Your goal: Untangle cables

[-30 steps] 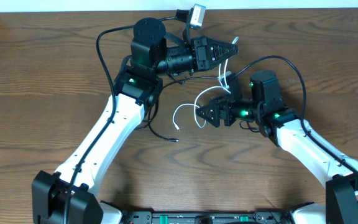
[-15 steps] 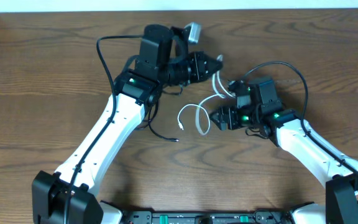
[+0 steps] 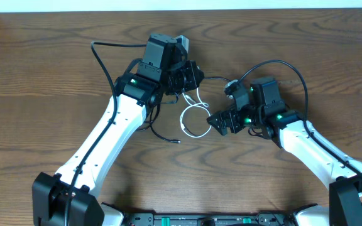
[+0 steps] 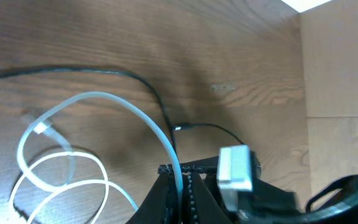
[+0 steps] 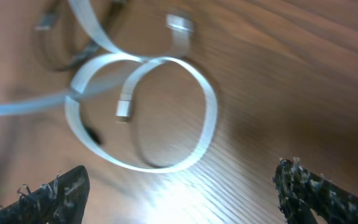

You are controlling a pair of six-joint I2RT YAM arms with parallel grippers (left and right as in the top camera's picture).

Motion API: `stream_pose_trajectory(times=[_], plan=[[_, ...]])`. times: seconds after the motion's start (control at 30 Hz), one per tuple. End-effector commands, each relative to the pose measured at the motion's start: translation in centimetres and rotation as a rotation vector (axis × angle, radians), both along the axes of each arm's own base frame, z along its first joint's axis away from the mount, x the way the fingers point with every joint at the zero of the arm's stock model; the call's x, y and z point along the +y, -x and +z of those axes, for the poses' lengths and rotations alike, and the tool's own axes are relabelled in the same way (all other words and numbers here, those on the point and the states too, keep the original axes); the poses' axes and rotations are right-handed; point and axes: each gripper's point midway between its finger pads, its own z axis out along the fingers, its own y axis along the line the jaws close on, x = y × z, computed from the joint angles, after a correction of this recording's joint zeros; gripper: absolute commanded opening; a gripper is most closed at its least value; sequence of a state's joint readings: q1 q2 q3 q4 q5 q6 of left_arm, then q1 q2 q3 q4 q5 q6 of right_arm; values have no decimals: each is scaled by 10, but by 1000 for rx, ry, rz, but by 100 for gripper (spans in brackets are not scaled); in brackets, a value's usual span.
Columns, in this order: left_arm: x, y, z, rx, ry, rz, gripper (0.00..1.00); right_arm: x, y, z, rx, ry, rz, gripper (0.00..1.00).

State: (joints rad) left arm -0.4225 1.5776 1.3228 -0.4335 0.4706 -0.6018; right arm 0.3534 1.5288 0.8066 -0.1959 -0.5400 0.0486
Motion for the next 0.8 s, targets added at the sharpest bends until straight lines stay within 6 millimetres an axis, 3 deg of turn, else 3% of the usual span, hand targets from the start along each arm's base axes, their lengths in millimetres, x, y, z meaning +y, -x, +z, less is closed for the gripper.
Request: stream_pose_trajectory(times=[0.0, 0.17, 0.33, 0.53, 0.6, 0.7, 0.77], plan=[[4, 0, -4, 70, 11, 71, 8, 30, 13, 27, -92, -126, 188, 92], [6, 5, -9, 186, 58, 165, 8, 37, 2, 42, -182, -159, 201, 91], [2, 10, -8, 269, 122, 208, 8, 47, 4, 55, -220, -217, 249, 89], [-6, 17, -4, 339, 183, 202, 8, 52, 2, 62, -232, -242, 242, 78], [-6, 17, -4, 342, 184, 206, 8, 53, 2, 63, -226, -252, 237, 68], [-6, 17, -4, 341, 184, 206, 8, 55, 6, 64, -204, -271, 245, 24], [-5, 16, -5, 338, 181, 211, 8, 55, 7, 63, -181, -275, 232, 5]])
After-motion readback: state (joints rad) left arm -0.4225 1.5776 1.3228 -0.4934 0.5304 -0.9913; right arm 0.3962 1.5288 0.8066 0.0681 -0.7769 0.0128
